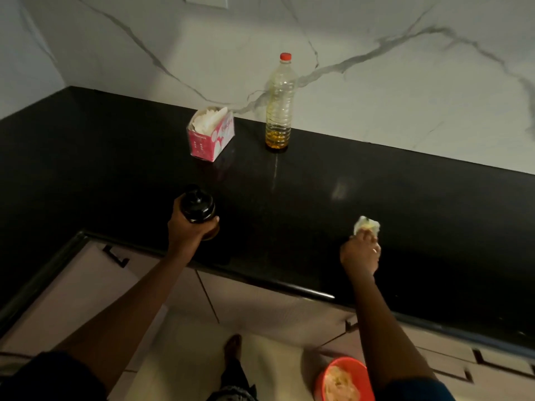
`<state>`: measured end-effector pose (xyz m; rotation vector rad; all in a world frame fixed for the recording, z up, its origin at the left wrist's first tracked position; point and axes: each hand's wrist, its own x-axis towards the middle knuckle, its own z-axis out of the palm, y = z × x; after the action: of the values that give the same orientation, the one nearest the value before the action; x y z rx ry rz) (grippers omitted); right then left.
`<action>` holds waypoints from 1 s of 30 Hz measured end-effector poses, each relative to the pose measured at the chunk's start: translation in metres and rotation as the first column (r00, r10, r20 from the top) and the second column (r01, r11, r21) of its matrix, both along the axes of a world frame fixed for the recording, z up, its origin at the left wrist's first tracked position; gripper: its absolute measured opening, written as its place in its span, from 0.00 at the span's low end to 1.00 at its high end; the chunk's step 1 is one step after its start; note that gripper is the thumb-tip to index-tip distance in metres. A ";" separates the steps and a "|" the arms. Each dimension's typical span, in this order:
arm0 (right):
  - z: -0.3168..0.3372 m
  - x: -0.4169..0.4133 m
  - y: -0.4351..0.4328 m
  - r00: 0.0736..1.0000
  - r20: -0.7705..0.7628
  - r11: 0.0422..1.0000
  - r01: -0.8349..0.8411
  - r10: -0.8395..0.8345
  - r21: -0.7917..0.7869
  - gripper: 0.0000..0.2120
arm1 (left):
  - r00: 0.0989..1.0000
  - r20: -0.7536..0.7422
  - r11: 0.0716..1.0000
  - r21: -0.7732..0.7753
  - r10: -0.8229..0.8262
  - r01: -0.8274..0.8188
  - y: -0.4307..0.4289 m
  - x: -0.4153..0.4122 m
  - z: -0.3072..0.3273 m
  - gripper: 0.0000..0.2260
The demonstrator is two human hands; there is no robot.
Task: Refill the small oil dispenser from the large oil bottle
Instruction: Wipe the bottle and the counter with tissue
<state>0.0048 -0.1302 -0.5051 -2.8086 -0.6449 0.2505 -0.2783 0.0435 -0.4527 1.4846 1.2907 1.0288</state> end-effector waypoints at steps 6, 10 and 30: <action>0.003 -0.051 0.022 0.994 -0.056 0.994 0.095 -0.099 -0.060 0.28 | 0.998 -0.057 1.000 -0.003 -0.009 0.009 -0.016 -0.021 0.007 0.34; 0.008 -0.108 0.069 0.988 -0.065 0.990 -0.137 0.139 0.024 0.27 | 0.997 -0.079 0.999 0.026 0.026 -0.024 -0.019 -0.040 0.009 0.34; -0.004 -0.186 0.045 0.675 0.098 0.645 -0.732 0.732 0.219 0.24 | 0.997 -0.068 0.999 0.030 0.045 -0.043 -0.021 -0.012 0.011 0.34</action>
<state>-0.1815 -0.0851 -0.5095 -2.1584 -1.6817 0.2835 -0.2902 0.0226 -0.4422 1.5313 1.3671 1.0367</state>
